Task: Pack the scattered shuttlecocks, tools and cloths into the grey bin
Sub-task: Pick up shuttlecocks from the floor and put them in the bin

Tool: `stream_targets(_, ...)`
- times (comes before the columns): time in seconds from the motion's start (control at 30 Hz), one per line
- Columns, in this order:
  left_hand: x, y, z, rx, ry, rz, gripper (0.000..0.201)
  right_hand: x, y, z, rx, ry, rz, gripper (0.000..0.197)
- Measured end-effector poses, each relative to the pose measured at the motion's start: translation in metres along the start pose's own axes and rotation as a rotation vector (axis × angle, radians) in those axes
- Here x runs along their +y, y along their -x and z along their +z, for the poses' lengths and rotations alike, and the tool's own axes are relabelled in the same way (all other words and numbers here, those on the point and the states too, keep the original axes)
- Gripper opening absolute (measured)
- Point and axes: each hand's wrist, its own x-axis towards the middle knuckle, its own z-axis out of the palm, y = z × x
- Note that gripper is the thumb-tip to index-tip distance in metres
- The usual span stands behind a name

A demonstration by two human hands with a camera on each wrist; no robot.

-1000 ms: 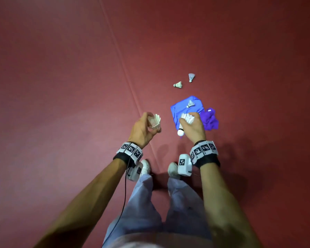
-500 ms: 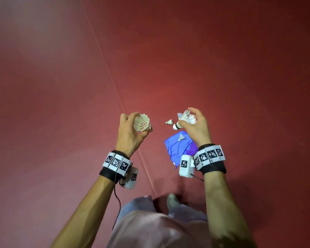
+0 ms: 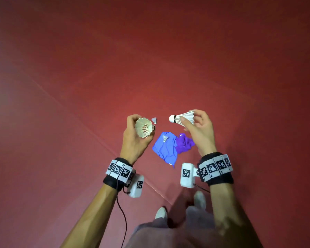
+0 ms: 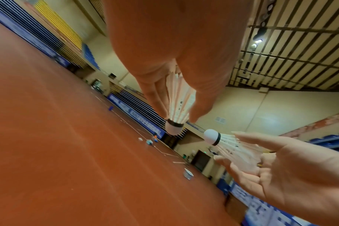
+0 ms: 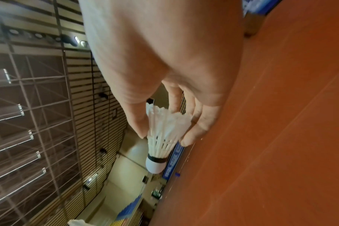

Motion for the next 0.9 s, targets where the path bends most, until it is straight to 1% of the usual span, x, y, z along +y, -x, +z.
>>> stream_targets(0.1, 0.019, -0.002, 0.034, -0.129, 0.067, 0.06, 0.057, -0.004, 0.017, -0.044, 0.164, -0.006, -0.031, 0.043)
stream_targets(0.2, 0.043, 0.003, 0.078, -0.319, 0.09, 0.164, 0.054, -0.008, 0.036, -0.098, 0.325, -0.019, -0.044, 0.047)
stream_targets(0.33, 0.098, 0.033, 0.158, -0.531, 0.121, 0.295, 0.057, -0.016, 0.07, -0.195, 0.544, -0.045, -0.05, 0.047)
stream_targets(0.4, 0.133, 0.058, 0.211, -0.623, 0.171, 0.341, 0.055, -0.024, 0.094, -0.255, 0.663, -0.076, -0.066, 0.047)
stream_targets(0.43, 0.141, 0.064, 0.224, -0.641, 0.178, 0.36, 0.054, -0.028, 0.101, -0.269, 0.678, -0.101, -0.067, 0.048)
stream_targets(0.6, 0.229, 0.151, 0.347, -0.838, 0.212, 0.475, 0.053, -0.033, 0.182, -0.417, 0.928, -0.147, -0.112, 0.048)
stream_targets(0.7, 0.275, 0.215, 0.413, -0.917, 0.251, 0.537, 0.063, -0.032, 0.235, -0.498, 1.055, -0.139, -0.125, 0.045)
stream_targets(0.8, 0.313, 0.282, 0.471, -0.981, 0.285, 0.539, 0.072, -0.035, 0.291, -0.574, 1.211, -0.104, -0.16, 0.04)
stream_targets(0.9, 0.345, 0.343, 0.519, -1.085, 0.287, 0.57, 0.067, -0.03, 0.343, -0.635, 1.342, -0.122, -0.189, 0.036)
